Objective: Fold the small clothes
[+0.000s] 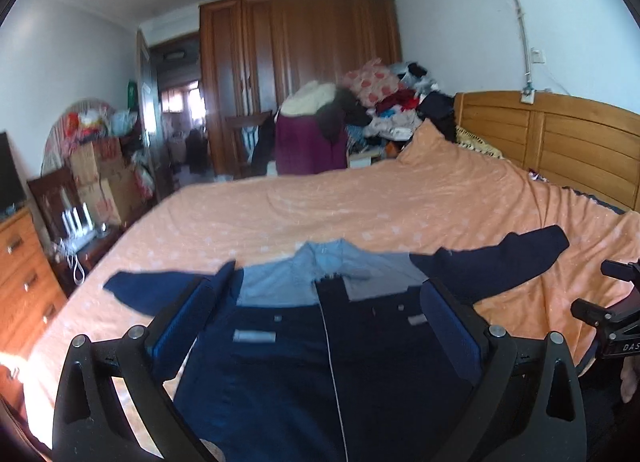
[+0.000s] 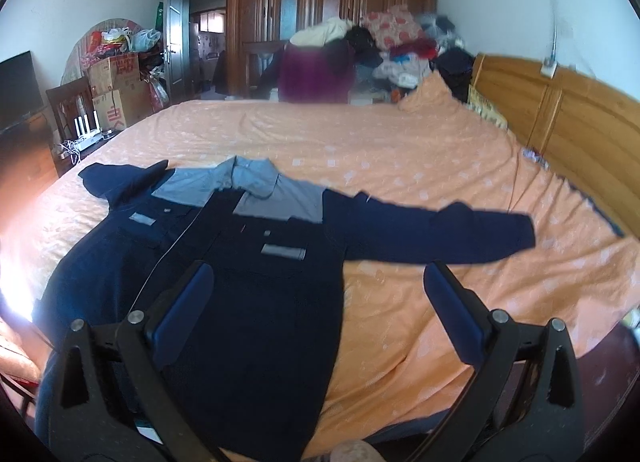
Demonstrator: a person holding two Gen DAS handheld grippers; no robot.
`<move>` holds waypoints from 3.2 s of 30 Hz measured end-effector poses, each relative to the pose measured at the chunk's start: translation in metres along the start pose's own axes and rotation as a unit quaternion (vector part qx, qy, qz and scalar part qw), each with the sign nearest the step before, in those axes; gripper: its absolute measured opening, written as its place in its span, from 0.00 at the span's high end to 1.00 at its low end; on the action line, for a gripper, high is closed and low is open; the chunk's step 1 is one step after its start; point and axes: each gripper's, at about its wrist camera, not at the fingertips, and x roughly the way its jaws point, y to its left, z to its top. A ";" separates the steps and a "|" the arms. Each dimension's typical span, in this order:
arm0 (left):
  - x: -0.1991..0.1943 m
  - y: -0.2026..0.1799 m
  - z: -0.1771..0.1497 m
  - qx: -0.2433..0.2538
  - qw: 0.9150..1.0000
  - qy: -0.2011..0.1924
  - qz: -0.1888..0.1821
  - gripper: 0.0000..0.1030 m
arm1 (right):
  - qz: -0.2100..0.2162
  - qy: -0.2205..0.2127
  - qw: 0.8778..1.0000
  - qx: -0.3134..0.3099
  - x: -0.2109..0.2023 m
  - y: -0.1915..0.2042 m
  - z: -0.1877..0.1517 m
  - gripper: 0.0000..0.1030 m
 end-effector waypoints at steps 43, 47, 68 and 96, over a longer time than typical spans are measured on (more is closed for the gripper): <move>0.196 -0.035 -0.020 -0.015 0.998 0.004 -0.054 0.00 | -0.026 0.152 0.875 0.459 0.248 -0.445 -0.078 0.14; 0.217 -0.045 -0.019 -0.010 0.998 0.014 -0.062 0.00 | -0.005 0.134 0.881 0.454 0.249 -0.444 -0.069 0.20; 0.233 -0.037 -0.021 -0.029 0.997 0.025 -0.073 0.00 | 0.020 0.041 0.932 0.358 0.215 -0.392 -0.004 0.94; 0.227 0.164 -0.100 -0.193 0.971 0.119 -0.076 0.00 | 0.346 0.167 0.902 0.198 0.274 0.060 0.013 0.47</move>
